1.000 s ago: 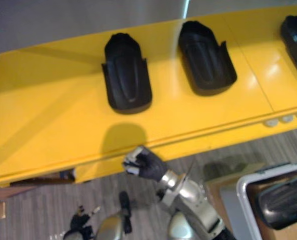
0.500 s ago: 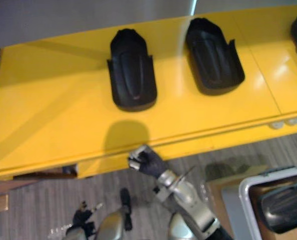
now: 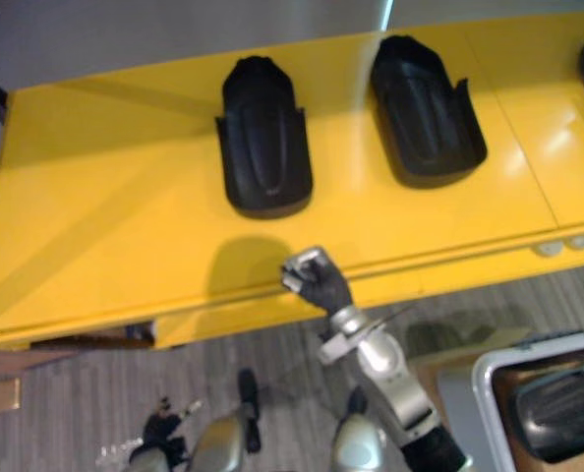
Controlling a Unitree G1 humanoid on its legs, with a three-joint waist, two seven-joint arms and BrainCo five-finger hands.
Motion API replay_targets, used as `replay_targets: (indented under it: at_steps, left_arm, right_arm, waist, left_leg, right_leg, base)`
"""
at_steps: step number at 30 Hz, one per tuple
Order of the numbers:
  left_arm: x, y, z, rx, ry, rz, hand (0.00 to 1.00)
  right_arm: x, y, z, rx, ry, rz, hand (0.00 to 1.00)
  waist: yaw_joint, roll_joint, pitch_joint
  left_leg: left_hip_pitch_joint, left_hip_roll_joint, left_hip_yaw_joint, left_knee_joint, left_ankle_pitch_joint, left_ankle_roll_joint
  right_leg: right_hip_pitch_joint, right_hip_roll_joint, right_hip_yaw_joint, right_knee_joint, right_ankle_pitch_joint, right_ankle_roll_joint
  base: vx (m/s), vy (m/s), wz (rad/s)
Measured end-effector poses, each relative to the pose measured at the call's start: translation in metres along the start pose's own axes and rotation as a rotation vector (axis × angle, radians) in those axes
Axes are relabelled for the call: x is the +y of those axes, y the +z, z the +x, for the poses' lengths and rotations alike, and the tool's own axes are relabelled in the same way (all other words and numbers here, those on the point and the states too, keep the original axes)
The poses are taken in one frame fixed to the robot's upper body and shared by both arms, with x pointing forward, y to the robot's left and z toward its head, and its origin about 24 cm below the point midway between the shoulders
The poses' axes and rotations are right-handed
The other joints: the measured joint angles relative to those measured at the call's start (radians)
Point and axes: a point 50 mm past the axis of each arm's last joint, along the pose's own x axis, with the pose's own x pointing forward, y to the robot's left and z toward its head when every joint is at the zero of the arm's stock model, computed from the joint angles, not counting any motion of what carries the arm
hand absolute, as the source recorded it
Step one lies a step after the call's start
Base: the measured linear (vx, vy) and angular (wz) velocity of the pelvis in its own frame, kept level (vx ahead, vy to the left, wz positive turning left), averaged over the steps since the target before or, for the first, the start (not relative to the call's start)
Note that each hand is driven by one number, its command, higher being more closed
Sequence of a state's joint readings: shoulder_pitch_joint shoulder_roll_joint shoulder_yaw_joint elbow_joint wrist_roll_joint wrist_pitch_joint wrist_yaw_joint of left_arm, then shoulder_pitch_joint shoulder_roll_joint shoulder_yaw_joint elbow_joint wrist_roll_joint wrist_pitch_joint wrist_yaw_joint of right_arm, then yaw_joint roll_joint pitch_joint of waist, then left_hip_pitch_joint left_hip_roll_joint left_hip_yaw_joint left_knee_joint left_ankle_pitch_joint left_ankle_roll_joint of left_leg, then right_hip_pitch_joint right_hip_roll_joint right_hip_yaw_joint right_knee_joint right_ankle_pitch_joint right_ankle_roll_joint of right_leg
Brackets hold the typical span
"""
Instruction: Walk over and take plastic housings, then place them on the shelf
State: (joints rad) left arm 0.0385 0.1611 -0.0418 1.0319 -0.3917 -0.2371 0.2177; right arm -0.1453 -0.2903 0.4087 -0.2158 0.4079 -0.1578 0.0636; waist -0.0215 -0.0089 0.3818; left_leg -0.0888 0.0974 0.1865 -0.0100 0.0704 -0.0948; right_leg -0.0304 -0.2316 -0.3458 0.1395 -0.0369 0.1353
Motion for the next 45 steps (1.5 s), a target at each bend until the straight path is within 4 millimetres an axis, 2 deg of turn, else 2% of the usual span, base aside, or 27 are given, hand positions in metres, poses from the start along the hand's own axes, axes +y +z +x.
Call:
replay_targets:
  at_steps: [8, 18, 26, 30, 45]
  left_arm:
    - [0.0, -0.001, 0.0, 0.007, -0.001, 0.0, 0.0]
    - [0.0, -0.002, 0.0, 0.024, -0.001, -0.002, 0.0]
    - [-0.003, -0.004, -0.001, 0.031, -0.006, -0.008, 0.0]
    - [-0.003, -0.004, -0.001, 0.031, -0.006, -0.009, 0.0]
    - [-0.007, 0.0, -0.001, 0.023, -0.017, -0.045, 0.0]
  right_arm:
    - [-0.006, 0.008, 0.007, -0.033, -0.017, -0.015, 1.0]
    - [-0.006, 0.007, 0.013, -0.001, -0.002, -0.026, 1.0]
    - [-0.014, -0.003, 0.018, 0.064, -0.031, -0.073, 1.0]
    - [-0.015, -0.005, 0.018, 0.076, -0.038, -0.077, 1.0]
    - [-0.024, -0.002, 0.039, 0.048, -0.071, -0.105, 1.0]
  waist:
    - [0.004, 0.002, 0.001]
    - [0.005, 0.006, 0.003]
    - [0.007, 0.025, 0.014]
    - [0.007, 0.026, 0.014]
    - [0.009, 0.04, 0.026]
  left_leg:
    - [0.007, 0.0, -0.011, -0.003, 0.006, 0.0]
    - [0.017, 0.0, -0.011, -0.023, 0.018, -0.001]
    - [0.015, -0.001, -0.013, -0.021, 0.018, 0.0]
    - [0.013, -0.001, -0.014, -0.019, 0.018, 0.0]
    - [0.002, -0.006, -0.022, -0.016, 0.024, 0.004]
  right_leg:
    - [0.012, 0.001, -0.009, 0.0, 0.0, 0.0]
    - [0.012, 0.002, -0.009, 0.001, 0.0, 0.0]
    - [0.011, 0.001, -0.01, 0.005, 0.0, 0.0]
    - [0.009, 0.0, -0.01, 0.007, -0.001, 0.001]
    - [-0.005, -0.01, -0.015, 0.032, -0.008, 0.001]
  base:
    - [-0.01, 0.004, 0.03]
    - [0.0, 0.0, 0.0]
    - [0.0, 0.0, 0.0]
    - [0.0, 0.0, 0.0]
    - [0.0, 0.001, 0.01]
